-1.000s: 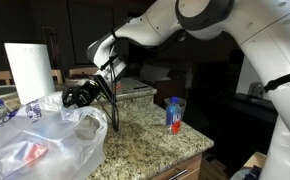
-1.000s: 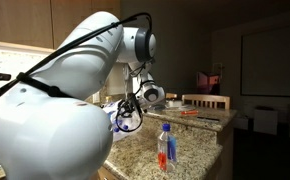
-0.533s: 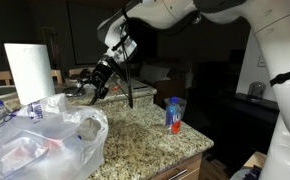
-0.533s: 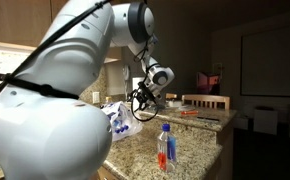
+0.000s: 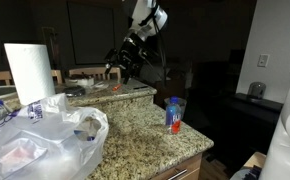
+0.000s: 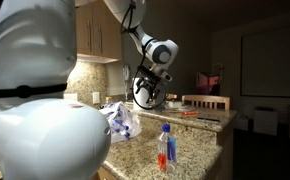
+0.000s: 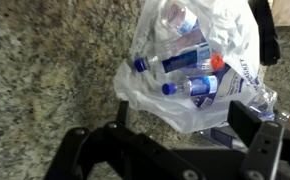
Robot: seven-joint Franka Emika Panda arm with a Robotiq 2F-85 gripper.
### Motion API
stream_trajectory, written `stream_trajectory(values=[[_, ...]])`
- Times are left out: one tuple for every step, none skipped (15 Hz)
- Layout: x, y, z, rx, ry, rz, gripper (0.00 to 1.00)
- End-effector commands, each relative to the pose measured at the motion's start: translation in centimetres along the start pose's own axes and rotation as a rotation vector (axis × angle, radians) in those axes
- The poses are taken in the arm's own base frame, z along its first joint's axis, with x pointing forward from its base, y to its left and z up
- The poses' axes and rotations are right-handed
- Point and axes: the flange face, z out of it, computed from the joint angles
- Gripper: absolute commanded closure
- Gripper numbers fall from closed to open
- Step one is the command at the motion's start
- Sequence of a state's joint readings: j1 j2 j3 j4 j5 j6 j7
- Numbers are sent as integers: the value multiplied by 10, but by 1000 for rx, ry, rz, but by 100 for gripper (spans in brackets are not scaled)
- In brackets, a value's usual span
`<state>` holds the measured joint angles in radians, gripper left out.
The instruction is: Pick up the bottles from the counter and put them in the plastic
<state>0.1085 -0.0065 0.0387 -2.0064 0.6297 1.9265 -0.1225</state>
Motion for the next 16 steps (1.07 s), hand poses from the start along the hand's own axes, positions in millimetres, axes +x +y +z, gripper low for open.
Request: stream_trajectory(values=[[-71,26,-30,-110,98,124,0],[-87,32,-39,-140,117,157,0],[-104,38,-50,-174,135,192,0],[-120,44,-59,-207,153,227,0],[-134,49,-67,-243,170,266,0],[-143,55,-73,-279,188,303,0],[-153,61,-78,-318,207,342,0],[-161,65,-81,-353,224,381,0],[-168,70,-83,-387,240,420,0],[-173,75,-84,-420,250,460,0],[-176,81,-81,-453,266,499,0],[-176,87,-77,-476,282,540,0],[-174,94,-68,-496,302,582,0],[-172,101,-61,-516,314,626,0],[-168,111,-52,-518,325,679,0],[-165,120,-43,-521,326,736,0]])
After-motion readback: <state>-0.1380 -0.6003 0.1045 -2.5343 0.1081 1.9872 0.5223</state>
